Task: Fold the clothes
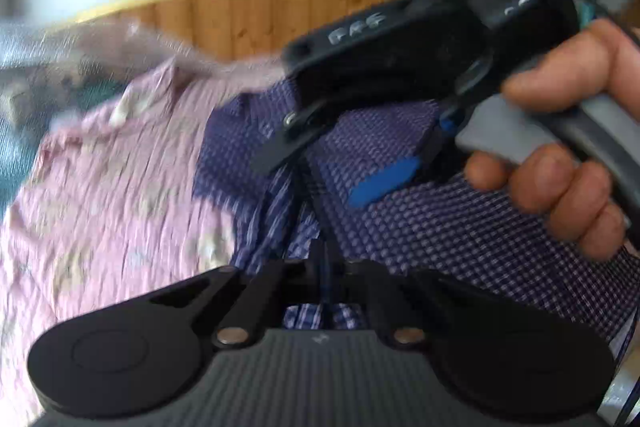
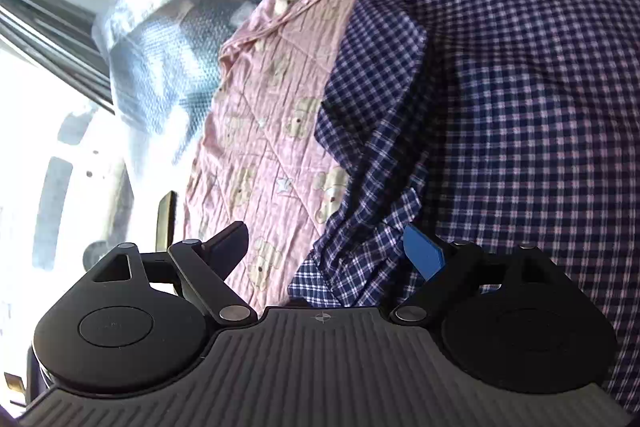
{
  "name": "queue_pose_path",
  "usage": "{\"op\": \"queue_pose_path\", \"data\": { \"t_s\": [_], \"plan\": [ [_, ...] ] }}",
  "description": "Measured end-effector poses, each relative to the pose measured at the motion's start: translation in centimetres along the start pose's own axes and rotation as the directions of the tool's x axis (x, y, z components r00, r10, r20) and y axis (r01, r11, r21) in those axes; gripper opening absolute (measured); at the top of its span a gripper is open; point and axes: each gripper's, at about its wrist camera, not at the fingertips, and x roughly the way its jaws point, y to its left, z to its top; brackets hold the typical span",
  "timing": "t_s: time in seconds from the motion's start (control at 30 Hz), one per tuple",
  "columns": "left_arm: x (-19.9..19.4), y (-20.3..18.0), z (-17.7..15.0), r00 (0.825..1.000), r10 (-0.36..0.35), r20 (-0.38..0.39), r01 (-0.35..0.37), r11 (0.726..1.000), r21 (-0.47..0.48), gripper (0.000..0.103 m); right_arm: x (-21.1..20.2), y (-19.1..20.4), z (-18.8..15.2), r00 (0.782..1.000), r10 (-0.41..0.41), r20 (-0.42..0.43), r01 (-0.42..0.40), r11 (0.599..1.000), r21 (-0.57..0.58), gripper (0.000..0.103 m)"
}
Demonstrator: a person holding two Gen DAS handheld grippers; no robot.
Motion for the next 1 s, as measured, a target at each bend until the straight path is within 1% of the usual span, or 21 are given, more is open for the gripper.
{"op": "queue_pose_path", "data": {
  "t_s": [0.03, 0.07, 0.1, 0.13, 0.17, 0.23, 0.3, 0.33, 0.37, 0.4, 0.43, 0.47, 0.6, 0.7, 0.77, 0.83, 0.87, 0.9, 0.93, 0.97, 1.0],
  "plan": [
    [0.3, 1.6, -0.6, 1.000, 0.011, -0.028, -0.014, 0.994, -0.104, 0.016, 0.1, 0.1, 0.2, 1.000, -0.016, -0.003, 0.016, 1.000, -0.008, 0.087],
    [0.5, 3.3, -1.3, 0.998, 0.018, -0.056, -0.030, 0.975, -0.219, 0.034, 0.1, -0.2, 0.2, 1.000, -0.021, -0.004, 0.021, 1.000, -0.001, 0.087],
    [0.5, 5.8, -2.5, 0.997, 0.013, -0.074, -0.040, 0.929, -0.368, 0.049, 0.1, -0.4, 0.2, 1.000, -0.026, -0.005, 0.026, 1.000, 0.009, 0.087],
    [0.4, 8.1, -3.8, 0.997, -0.004, -0.074, -0.034, 0.862, -0.507, 0.054, 0.1, -0.7, 0.2, 1.000, -0.030, -0.006, 0.031, 0.999, 0.018, 0.087],
    [0.6, 9.6, -4.8, 0.997, -0.018, -0.074, -0.030, 0.804, -0.594, 0.058, 0.1, -0.9, 0.2, 0.999, -0.035, -0.007, 0.035, 0.999, 0.027, 0.087],
    [1.3, 11.1, -5.9, 0.996, -0.050, -0.079, -0.016, 0.743, -0.669, 0.060, 0.5, -1.4, -0.2, 0.999, -0.042, -0.023, 0.043, 0.998, 0.039, 0.087],
    [2.1, 10.8, -5.9, 0.995, -0.059, -0.074, -0.004, 0.757, -0.653, 0.069, 1.2, -1.7, -0.7, 0.998, -0.050, -0.044, 0.053, 0.997, 0.053, 0.087],
    [2.5, 10.5, -5.8, 0.996, -0.059, -0.065, 0.003, 0.767, -0.642, 0.069, 1.6, -1.7, -1.0, 0.997, -0.045, -0.055, 0.049, 0.997, 0.061, 0.087],
    [2.8, 10.3, -5.7, 0.996, -0.064, -0.056, 0.015, 0.775, -0.632, 0.061, 2.0, -1.8, -1.2, 0.997, -0.039, -0.065, 0.044, 0.997, 0.068, 0.087],
    [3.0, 10.3, -5.5, 0.995, -0.087, -0.042, 0.041, 0.777, -0.629, 0.025, 2.4, -1.7, -1.4, 0.997, -0.036, -0.070, 0.041, 0.997, 0.071, 0.087],
    [3.3, 10.2, -5.2, 0.994, -0.108, -0.032, 0.065, 0.780, -0.623, 0.011, 2.7, -1.6, -1.4, 0.997, -0.038, -0.067, 0.043, 0.997, 0.072, 0.087],
    [3.4, 10.0, -4.7, 0.992, -0.123, -0.029, 0.080, 0.792, -0.605, 0.008, 2.8, -1.4, -1.2, 0.998, -0.040, -0.058, 0.045, 0.996, 0.076, 0.087],
    [1.8, 7.6, -3.1, 0.990, -0.140, 0.006, 0.126, 0.870, -0.477, 0.007, 3.0, -0.8, 0.0, 0.998, -0.038, -0.044, 0.043, 0.994, 0.101, 0.088],
    [0.7, 4.8, -1.7, 0.989, -0.147, 0.022, 0.147, 0.938, -0.314, 0.007, 3.5, -0.1, 0.6, 0.996, -0.052, -0.067, 0.058, 0.994, 0.091, 0.089],
    [0.3, 2.7, -0.7, 0.985, -0.170, 0.039, 0.174, 0.968, -0.179, 0.007, 4.5, 0.1, 0.6, 0.991, -0.070, -0.111, 0.078, 0.994, 0.070, 0.089],
    [0.1, 1.0, -0.3, 0.981, -0.188, 0.039, 0.190, 0.979, -0.069, 0.008, 5.3, 0.0, 0.4, 0.984, -0.086, -0.156, 0.096, 0.994, 0.058, 0.073],
    [0.1, 0.3, -0.4, 0.979, -0.199, 0.032, 0.200, 0.979, -0.030, 0.011, 5.4, -0.3, 0.2, 0.982, -0.085, -0.170, 0.097, 0.993, 0.063, 0.055],
    [0.1, 0.0, -0.6, 0.980, -0.199, 0.029, 0.199, 0.980, -0.013, 0.021, 5.4, -0.6, 0.1, 0.981, -0.076, -0.179, 0.090, 0.994, 0.068, 0.041],
    [0.0, -0.3, -0.8, 0.980, -0.199, 0.026, 0.199, 0.980, 0.005, 0.026, 5.2, -0.9, 0.0, 0.980, -0.074, -0.184, 0.087, 0.994, 0.065, 0.015],
    [-0.2, -0.5, -1.0, 0.981, -0.191, 0.025, 0.191, 0.981, 0.019, 0.040, 4.8, -1.1, 0.0, 0.981, -0.077, -0.178, 0.089, 0.994, 0.063, 0.008],
    [-0.8, -0.6, -1.3, 0.987, -0.158, 0.035, 0.158, 0.987, 0.018, 0.053, 4.2, -1.4, 0.1, 0.983, -0.070, -0.169, 0.081, 0.995, 0.062, 0.006]
  ]
}}
